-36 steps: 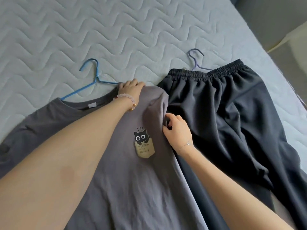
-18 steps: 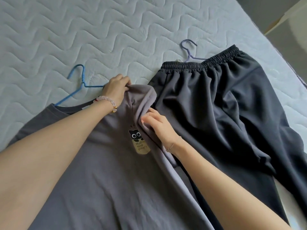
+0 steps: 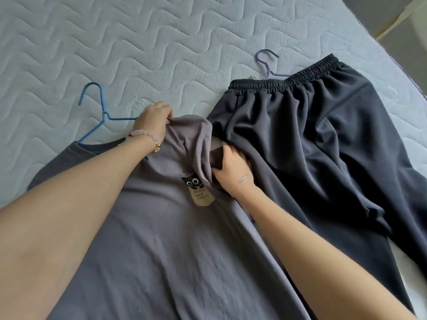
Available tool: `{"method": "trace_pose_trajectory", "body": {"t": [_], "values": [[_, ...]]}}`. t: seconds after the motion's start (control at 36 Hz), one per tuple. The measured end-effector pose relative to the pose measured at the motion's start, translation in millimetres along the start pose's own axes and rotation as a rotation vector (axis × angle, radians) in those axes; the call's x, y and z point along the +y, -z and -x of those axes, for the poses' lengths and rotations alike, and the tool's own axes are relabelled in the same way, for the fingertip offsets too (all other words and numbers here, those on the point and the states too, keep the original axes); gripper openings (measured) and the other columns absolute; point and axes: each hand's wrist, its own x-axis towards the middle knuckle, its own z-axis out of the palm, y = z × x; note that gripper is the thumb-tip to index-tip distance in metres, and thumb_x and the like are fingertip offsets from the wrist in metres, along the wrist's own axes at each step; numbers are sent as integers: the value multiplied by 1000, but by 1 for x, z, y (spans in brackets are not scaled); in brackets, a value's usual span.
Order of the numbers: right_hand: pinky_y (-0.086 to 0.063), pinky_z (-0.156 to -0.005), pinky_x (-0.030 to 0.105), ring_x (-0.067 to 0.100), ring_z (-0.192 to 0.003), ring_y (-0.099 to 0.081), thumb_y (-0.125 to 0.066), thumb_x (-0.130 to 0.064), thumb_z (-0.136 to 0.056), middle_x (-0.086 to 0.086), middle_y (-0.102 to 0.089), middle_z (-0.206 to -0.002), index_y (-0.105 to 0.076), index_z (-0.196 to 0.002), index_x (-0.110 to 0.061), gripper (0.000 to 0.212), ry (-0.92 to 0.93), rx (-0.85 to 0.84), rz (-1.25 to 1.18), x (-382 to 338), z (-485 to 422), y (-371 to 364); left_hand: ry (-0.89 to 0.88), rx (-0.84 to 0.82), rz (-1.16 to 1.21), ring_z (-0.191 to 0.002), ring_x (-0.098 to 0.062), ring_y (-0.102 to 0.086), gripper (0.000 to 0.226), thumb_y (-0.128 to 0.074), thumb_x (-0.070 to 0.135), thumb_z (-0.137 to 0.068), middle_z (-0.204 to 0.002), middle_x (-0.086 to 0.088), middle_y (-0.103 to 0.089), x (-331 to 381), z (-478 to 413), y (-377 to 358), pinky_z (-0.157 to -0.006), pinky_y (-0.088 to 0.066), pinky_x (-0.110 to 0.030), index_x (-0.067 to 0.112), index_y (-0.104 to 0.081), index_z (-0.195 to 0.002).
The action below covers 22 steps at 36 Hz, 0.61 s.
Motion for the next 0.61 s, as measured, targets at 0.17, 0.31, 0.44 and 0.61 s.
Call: {"method": "trace_pose_trajectory", "body": {"t": [0.17,0.31,0.44,0.61], "values": [[-35,-99,40,37,-122,-45,-55,-17,-90,18,-47,-132,-44,-125,-3,39,9,14,141,-3,2,6,45,4,-4,-99,-36,-56,16,-47,-8,-87,-105,-20,-58,-7,6,3,-81,-47,-44,0,-60,-91],[-41,-86,41,37,-110,-49,-53,-17,-89,16,-53,-114,-56,-106,-3,23,71,-4,178,-6,14,13,54,6,4,-100,-36,-56,16,-47,-6,-88,-106,-19,-59,-6,7,4,-82,-47,-44,0,-61,-92],[-45,-82,45,36,-104,-50,-52,-22,-89,12,-56,-109,-57,-103,-7,21,278,90,80,-8,29,50,78,20,19,-100,-34,-57,19,-45,-7,-88,-109,-19,-59,-6,6,7,-80,-42,-37,0,-61,-95],[-47,-81,41,35,-97,-61,-55,-39,-89,5,-68,-97,-53,-105,-22,24,246,162,-37,-2,24,123,109,15,36,-101,-36,-56,18,-48,-6,-89,-110,-19,-59,-7,5,9,-76,-39,-35,0,-62,-96]]}}
